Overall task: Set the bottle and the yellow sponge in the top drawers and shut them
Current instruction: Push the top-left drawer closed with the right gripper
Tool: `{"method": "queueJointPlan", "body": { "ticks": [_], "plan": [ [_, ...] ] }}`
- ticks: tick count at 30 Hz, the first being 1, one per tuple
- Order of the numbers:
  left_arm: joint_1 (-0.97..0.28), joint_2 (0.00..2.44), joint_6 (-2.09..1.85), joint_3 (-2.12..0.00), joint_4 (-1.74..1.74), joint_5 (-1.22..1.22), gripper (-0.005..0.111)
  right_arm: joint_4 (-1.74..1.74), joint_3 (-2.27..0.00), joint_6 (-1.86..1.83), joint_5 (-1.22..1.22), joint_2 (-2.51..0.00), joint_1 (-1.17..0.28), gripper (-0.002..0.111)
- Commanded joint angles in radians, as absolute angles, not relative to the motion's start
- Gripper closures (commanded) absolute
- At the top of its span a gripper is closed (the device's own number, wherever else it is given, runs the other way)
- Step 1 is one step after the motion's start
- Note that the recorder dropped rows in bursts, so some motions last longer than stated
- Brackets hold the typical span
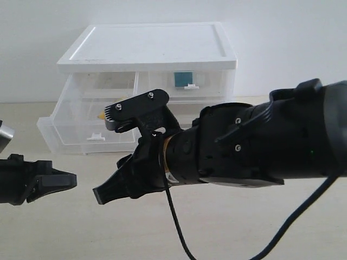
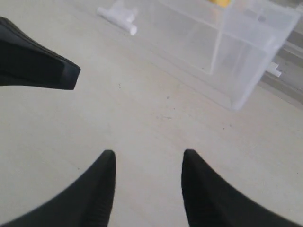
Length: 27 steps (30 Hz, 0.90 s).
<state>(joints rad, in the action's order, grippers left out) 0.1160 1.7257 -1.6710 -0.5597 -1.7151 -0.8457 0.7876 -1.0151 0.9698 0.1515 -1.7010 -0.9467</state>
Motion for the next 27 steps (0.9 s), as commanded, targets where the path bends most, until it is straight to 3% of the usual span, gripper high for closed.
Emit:
{"method": "queueJointPlan", "body": {
  "ticks": [1,13,27],
  "plan": [
    [0.118,1.716,-1.694,-0.573,-1.744,-0.874,0.103,0.805,-1.032,0.969,0.123,-1.725,-0.906,0.069],
    [0.118,1.716,-1.667,-0.707,-1.744,-0.942,0.103,0.8,-1.043,0.965,-0.149,-1.748,-0.763,0.069],
    [0.108,1.716,-1.492,-0.933,-1.744,-0.995,0.103,0.795,-1.225,0.932,-0.095,-1.748,-0.716,0.069]
  ]
}}
